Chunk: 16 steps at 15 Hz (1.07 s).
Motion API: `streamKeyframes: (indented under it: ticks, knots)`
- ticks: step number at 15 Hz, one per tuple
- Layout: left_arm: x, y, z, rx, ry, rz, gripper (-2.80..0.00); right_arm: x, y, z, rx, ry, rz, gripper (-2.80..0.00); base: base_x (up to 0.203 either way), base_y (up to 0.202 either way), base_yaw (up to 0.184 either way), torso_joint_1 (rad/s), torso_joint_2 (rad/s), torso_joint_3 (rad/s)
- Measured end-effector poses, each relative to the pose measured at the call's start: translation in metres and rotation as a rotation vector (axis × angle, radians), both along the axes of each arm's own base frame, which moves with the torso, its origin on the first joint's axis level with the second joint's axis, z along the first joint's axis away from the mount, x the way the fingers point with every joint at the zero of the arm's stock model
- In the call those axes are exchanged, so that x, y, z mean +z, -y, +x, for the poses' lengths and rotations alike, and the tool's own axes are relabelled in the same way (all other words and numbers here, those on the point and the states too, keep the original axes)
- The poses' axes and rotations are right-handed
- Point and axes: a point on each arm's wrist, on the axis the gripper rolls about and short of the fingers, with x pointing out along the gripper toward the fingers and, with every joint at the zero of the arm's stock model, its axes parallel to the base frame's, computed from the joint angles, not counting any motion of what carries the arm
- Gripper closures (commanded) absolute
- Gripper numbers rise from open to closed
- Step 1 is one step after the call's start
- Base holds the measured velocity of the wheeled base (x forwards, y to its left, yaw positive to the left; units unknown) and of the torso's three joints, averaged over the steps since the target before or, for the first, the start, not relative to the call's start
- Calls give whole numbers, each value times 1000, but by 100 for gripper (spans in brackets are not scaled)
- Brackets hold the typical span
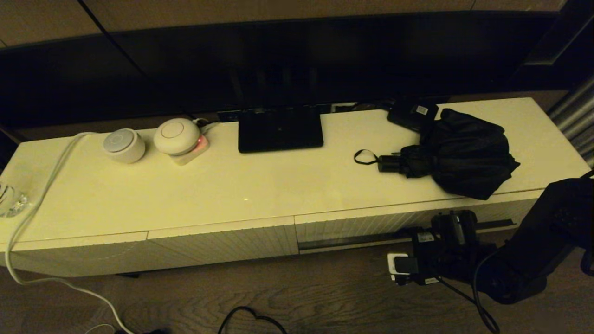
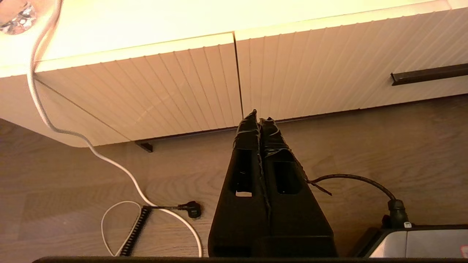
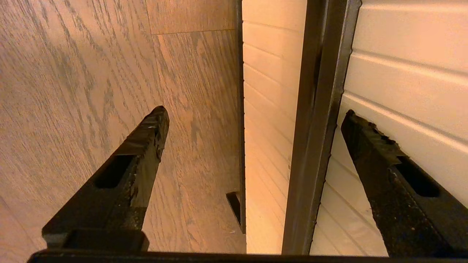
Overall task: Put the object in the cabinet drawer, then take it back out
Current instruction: Open the drawer
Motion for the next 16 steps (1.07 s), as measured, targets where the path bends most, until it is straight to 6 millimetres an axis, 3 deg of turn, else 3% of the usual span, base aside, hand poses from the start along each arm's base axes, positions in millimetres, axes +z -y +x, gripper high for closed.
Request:
streamKeyframes:
  ticks: [8,16]
  knots:
    - [0,0,0,0,0,0,0,-17,3,-17,2,-76,-16,-280,0,0,0,0,0,0]
    - [0,0,0,0,0,0,0,-29,8,-50,16,-171,-35,-280,0,0,0,0,0,0]
